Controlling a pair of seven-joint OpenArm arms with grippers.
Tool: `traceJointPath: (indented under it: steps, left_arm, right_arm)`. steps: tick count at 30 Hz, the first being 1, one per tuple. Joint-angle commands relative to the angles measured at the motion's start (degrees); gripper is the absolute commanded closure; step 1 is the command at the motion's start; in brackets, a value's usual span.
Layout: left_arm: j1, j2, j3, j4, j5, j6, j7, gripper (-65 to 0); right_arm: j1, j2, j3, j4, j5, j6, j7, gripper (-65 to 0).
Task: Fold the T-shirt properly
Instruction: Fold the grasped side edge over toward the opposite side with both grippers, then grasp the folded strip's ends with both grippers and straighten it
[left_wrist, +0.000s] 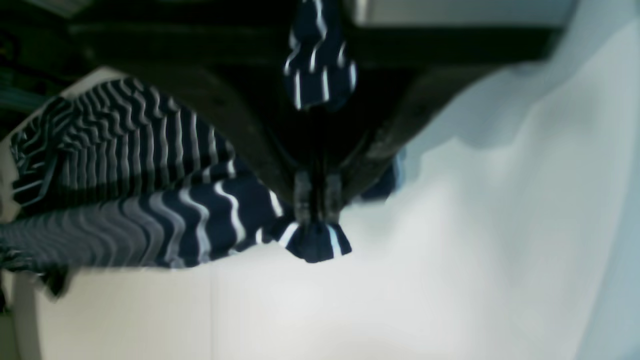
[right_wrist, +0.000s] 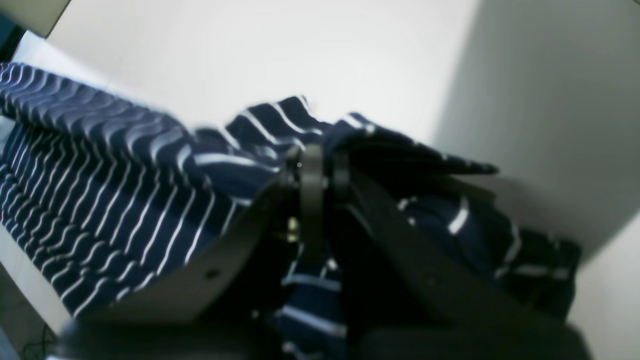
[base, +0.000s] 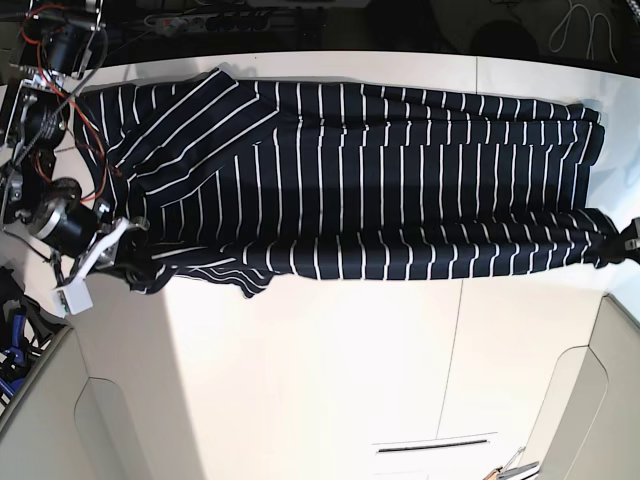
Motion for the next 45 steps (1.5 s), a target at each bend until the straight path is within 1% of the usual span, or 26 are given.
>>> traceJointPath:
  steps: [1,5,9,13,18,24,28,29,30,31,33,34,35,38,42,44,45]
  left_arm:
    - [-0.1,-1.8,-0.4,0.8,-1.9,-0.4,-0.4,0.0]
    - [3.1,-1.8,-0.4,1.4,-3.7,-0.4,0.1,0.0]
    - [6.5,-2.2,-0.6,2.7,-3.9,-0.4,0.2,0.0]
    - [9.4,-2.3,-2.2,4.1,-3.9,-0.4,0.4,0.0]
    - [14.3,-2.2,-5.0,7.6,-3.9,-0.4,1.2,0.0]
    - [19.5,-2.1,-8.9,11.1,-3.8,-0.4,1.0,0.0]
    - [20.1,-1.6,-9.5,11.1,-2.8,-0.4,1.0,0.0]
    - [20.1,-1.4,-9.5,11.1,-2.8,-0.4,1.0,-1.2]
    - [20.2,-1.4,-9.5,11.1,-2.8,-0.4,1.0,-4.9]
    - [20.2,-1.2,-9.5,11.1,-2.8,-0.4,1.1,-9.2]
    - [20.2,-0.9,-9.5,11.1,-2.8,-0.4,1.1,-17.3]
    - [20.2,-0.7,-9.5,11.1,-2.8,-0.4,1.0,-20.1]
    - [20.2,-0.5,-9.5,11.1,-2.9,-0.4,1.0,-21.6]
    - [20.2,-0.3,-9.5,11.1,-3.0,-0.4,1.0,-21.6]
    - [20.2,-0.3,-11.2,11.1,-3.0,-0.4,0.8,-22.2]
    - [20.2,-0.3,-13.1,11.1,-3.0,-0.4,0.8,-27.5]
    - [20.2,-0.3,-14.3,11.1,-3.0,-0.4,0.7,-30.7]
  right_arm:
    - [-0.3,0.8,0.7,1.5,1.4,0.2,0.8,0.0]
    - [-4.4,0.8,1.8,4.3,1.5,0.2,0.8,0.0]
    - [-9.1,0.8,3.6,8.1,2.4,0.2,0.8,0.0]
    - [-13.0,0.8,5.2,10.6,2.5,0.2,0.8,0.0]
    - [-17.1,0.7,5.4,10.9,2.5,0.2,1.0,0.0]
    - [-20.5,0.6,5.4,10.9,2.2,0.2,1.2,0.0]
    - [-21.7,-0.5,5.4,10.3,-0.8,0.1,1.2,0.0]
    - [-21.7,-1.1,5.4,9.9,-1.9,0.1,1.1,0.0]
    - [-21.7,-1.7,5.4,9.7,-2.7,0.1,1.1,0.0]
    - [-21.7,-2.4,5.4,9.5,-3.3,0.1,1.1,-5.3]
    - [-21.8,-3.4,5.4,9.2,-3.9,-0.3,1.1,-22.7]
    - [-22.0,-3.6,5.4,9.2,-3.7,-0.4,1.0,-28.9]
    - [-22.2,-3.5,5.4,9.2,-3.4,-0.4,1.0,-32.9]
    - [-22.3,-3.3,6.3,9.3,-2.3,-0.9,-0.3,-33.8]
    - [-22.3,-3.4,9.6,9.8,1.8,-0.9,-0.5,-33.8]
    - [-22.3,-3.7,11.4,10.4,2.5,-0.7,-0.4,-33.5]
    - [-22.3,-4.0,12.3,10.7,2.5,-0.7,-0.2,-32.1]
